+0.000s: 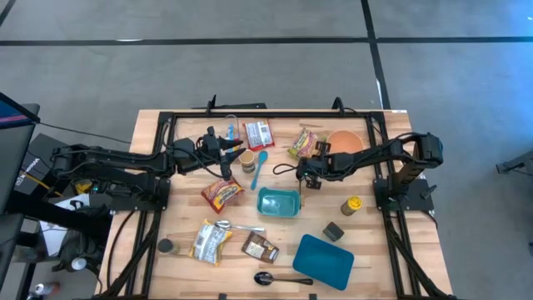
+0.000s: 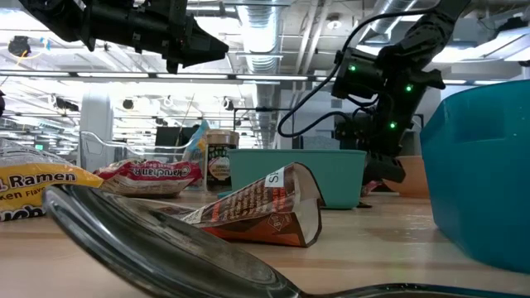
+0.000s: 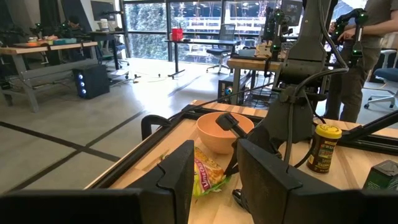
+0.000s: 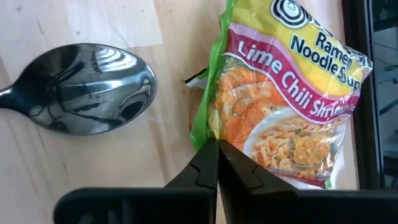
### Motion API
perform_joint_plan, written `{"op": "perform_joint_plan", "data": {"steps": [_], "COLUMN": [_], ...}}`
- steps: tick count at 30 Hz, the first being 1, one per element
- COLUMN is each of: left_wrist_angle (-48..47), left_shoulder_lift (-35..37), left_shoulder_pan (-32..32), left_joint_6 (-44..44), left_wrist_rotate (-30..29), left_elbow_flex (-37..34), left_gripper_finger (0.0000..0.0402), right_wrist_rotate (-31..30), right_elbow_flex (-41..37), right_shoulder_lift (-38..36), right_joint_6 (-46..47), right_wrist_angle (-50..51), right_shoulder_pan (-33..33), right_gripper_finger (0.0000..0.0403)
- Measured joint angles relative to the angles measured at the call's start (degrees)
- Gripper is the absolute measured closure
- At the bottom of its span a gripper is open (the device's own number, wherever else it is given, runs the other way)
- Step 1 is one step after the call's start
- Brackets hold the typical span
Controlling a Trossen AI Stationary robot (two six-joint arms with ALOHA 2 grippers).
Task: Pick & Place Food Item
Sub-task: Put the green noodle pack into the transparent bin
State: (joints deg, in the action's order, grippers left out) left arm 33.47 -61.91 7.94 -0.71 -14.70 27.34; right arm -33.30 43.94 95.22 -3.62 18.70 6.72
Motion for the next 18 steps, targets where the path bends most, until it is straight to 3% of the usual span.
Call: {"op": "perform_joint_plan", "data": {"steps": [10, 18], "left_wrist_angle": [0.0, 0.0], "left_shoulder_lift": [0.0, 0.0], "left_shoulder_pan": [0.0, 0.0], "left_joint_6": [0.0, 0.0], "left_wrist_rotate": [0.0, 0.0], "left_elbow_flex": [0.0, 0.0], "left_gripper_finger": [0.0284, 0.0284], "right_wrist_rotate": [0.0, 0.2], "right_elbow_flex": [0.0, 0.0], "right_shoulder_lift": [-1.3, -8.8], "right_joint_6": [-0.6, -1.1], "right_wrist_angle": [-1.1, -1.0], "right_shoulder_pan": [0.0, -0.8], "right_gripper_finger": [0.0403, 0.0403]}}
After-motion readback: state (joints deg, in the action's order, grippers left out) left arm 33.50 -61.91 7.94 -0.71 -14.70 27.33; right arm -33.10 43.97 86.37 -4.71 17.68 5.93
